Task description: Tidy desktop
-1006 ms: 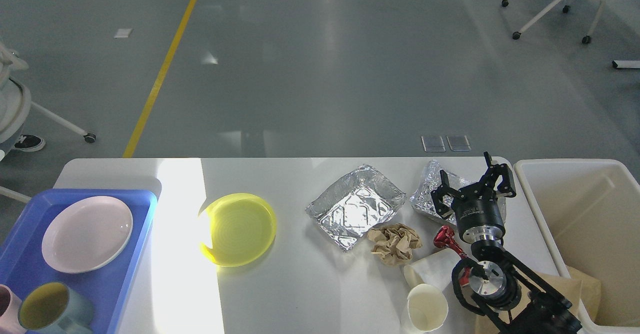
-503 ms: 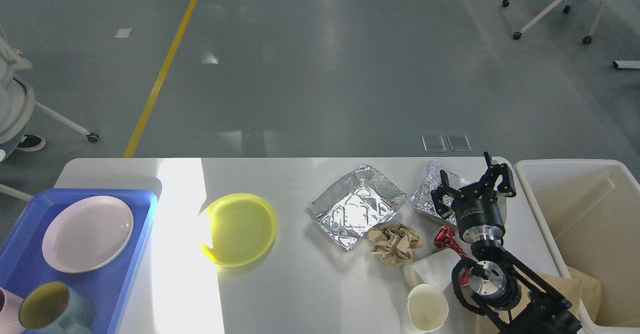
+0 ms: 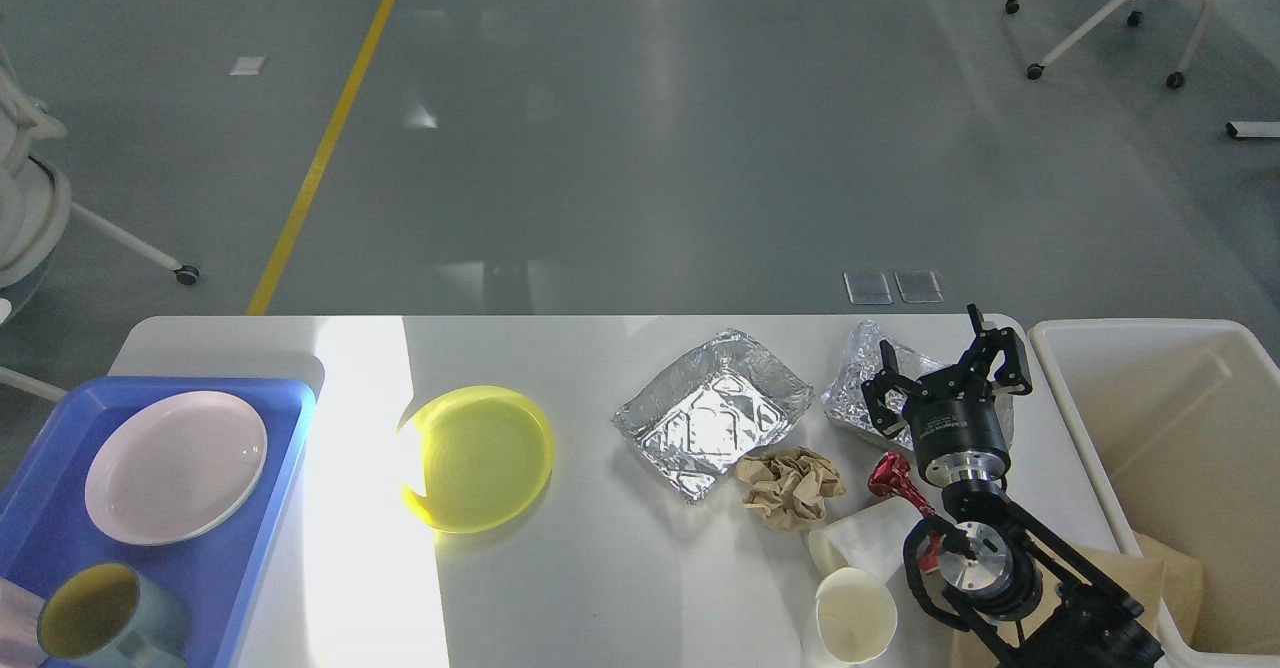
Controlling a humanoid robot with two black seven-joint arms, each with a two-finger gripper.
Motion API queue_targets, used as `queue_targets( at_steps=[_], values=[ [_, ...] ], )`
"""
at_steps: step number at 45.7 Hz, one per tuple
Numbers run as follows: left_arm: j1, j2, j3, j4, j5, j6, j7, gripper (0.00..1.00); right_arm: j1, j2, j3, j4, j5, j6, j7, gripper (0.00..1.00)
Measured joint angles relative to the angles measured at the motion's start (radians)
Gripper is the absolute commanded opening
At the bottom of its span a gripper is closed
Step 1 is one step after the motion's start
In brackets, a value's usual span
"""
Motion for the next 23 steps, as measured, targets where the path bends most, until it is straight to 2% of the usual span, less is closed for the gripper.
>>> queue_targets(
  at_steps=[14, 23],
  values=[
    [-0.492, -0.145, 0.223, -0.224, -0.017, -0.001, 0.008, 0.96, 0.000, 0.000, 0.000, 0.000, 0.000, 0.000, 0.000, 1.00],
    [-0.713, -0.327, 0.344, -0.373, -0.122, -0.001, 0.012, 0.96, 0.001, 0.000, 0.000, 0.000, 0.000, 0.000, 0.000, 1.00]
  ],
)
